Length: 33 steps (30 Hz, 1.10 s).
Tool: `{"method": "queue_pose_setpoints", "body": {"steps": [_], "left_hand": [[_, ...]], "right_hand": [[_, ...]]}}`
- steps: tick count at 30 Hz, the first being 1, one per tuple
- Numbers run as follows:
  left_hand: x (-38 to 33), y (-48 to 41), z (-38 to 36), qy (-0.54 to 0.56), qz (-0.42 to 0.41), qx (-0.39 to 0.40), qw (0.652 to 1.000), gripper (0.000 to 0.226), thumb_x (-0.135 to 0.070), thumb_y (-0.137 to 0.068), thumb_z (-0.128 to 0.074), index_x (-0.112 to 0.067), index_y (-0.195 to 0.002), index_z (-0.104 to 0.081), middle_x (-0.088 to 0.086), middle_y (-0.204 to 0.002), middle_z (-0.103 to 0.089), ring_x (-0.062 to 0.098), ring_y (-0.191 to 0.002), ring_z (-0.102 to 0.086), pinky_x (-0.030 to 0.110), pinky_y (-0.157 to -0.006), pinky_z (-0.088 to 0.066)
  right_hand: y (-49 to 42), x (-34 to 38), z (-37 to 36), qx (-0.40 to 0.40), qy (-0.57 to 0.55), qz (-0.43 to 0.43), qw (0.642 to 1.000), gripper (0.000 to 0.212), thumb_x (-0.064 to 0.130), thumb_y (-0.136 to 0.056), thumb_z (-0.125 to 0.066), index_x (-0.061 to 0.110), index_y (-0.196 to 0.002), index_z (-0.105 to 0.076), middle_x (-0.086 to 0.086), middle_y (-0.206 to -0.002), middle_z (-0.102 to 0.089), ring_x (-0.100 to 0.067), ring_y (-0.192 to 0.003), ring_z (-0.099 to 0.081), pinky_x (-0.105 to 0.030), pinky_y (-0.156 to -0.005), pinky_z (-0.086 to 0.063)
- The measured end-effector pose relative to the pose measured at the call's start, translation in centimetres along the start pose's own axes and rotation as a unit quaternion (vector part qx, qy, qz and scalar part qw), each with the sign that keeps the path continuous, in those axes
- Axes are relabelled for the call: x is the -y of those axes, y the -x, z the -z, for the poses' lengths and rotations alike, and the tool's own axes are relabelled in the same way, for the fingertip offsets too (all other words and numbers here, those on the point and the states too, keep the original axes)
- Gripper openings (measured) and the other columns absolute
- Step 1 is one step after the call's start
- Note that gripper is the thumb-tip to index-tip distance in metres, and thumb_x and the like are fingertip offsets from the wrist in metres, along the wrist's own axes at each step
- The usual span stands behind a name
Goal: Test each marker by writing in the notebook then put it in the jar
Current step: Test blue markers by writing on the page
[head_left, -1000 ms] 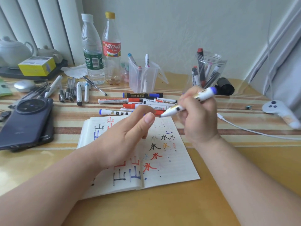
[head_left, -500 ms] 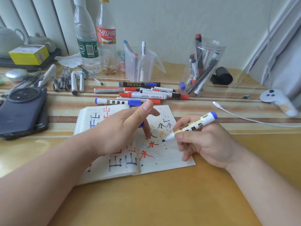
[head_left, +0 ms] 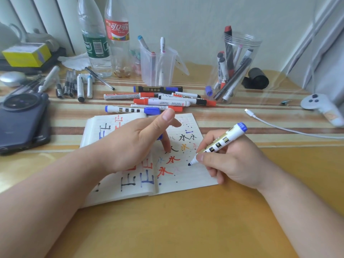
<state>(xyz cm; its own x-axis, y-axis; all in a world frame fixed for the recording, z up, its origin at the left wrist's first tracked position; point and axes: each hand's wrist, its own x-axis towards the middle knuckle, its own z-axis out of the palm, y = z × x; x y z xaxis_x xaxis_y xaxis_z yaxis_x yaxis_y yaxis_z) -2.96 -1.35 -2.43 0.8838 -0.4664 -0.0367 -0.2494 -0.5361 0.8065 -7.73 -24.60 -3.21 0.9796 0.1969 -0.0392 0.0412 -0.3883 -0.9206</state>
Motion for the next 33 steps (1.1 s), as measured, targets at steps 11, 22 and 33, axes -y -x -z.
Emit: {"method": "queue_pose_setpoints", "body": {"steps": [11, 22, 33], "left_hand": [[-0.11, 0.07, 0.05, -0.012, 0.001, 0.007, 1.000, 0.073, -0.087, -0.082, -0.009, -0.049, -0.115, -0.062, -0.028, -0.100, -0.068, -0.017, -0.082, -0.053, 0.029, -0.089, -0.038], [-0.33, 0.07, 0.01, -0.012, -0.002, 0.010, 1.000, 0.071, -0.083, -0.083, -0.010, -0.048, -0.118, -0.061, -0.024, -0.095, -0.071, -0.015, -0.076, -0.055, 0.029, -0.086, -0.039], [-0.34, 0.07, -0.01, -0.022, -0.006, 0.005, 1.000, 0.068, -0.080, -0.089, -0.010, -0.046, -0.117, -0.061, -0.022, -0.093, -0.071, -0.015, -0.073, -0.055, 0.027, -0.080, -0.037]], "right_hand": [[0.05, 0.46, -0.22, -0.014, 0.032, -0.024, 0.999, 0.014, 0.008, -0.081, -0.076, 0.006, -0.074, -0.064, -0.005, -0.051, -0.054, -0.018, -0.041, -0.052, -0.027, -0.039, -0.040], [0.05, 0.58, -0.16, 0.014, 0.004, -0.017, 1.000, 0.012, 0.018, -0.070, -0.071, 0.006, -0.071, -0.067, -0.005, -0.053, -0.058, -0.019, -0.048, -0.053, -0.022, -0.041, -0.038], [-0.01, 0.73, -0.27, -0.003, 0.032, -0.013, 0.999, 0.013, 0.007, -0.082, -0.077, 0.010, -0.072, -0.069, -0.003, -0.055, -0.061, -0.016, -0.049, -0.057, -0.026, -0.045, -0.043]]}}
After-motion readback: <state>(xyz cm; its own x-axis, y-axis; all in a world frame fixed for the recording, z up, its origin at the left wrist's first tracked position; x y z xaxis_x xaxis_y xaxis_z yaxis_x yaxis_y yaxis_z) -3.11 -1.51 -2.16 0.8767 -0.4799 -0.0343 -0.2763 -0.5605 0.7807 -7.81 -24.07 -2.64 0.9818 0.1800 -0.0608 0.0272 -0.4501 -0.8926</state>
